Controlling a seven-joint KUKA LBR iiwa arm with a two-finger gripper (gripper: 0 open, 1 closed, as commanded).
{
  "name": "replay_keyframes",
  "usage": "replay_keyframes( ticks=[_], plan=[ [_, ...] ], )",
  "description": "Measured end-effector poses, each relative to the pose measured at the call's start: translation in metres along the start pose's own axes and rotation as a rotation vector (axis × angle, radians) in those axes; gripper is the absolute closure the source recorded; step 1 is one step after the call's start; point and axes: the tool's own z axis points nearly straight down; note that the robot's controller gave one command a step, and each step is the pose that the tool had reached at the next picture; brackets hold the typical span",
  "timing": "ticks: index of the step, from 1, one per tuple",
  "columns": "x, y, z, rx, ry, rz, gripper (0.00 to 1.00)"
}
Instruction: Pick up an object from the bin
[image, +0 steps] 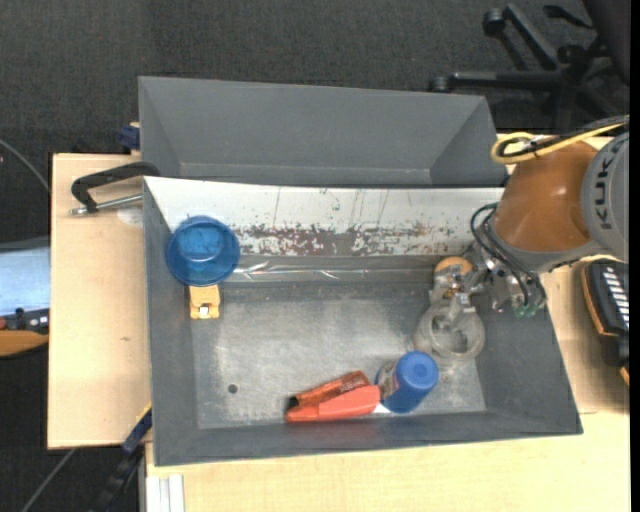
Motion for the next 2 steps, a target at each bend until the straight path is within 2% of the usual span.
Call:
replay_keyframes(
  ticks=[1, 2],
  plan=[
    [0.001, 0.000, -0.002, 0.000, 0.001, 0.000, 1.00],
    [0.001, 0.000, -0.020, 0.001, 0.003, 0.000, 1.00]
  ],
)
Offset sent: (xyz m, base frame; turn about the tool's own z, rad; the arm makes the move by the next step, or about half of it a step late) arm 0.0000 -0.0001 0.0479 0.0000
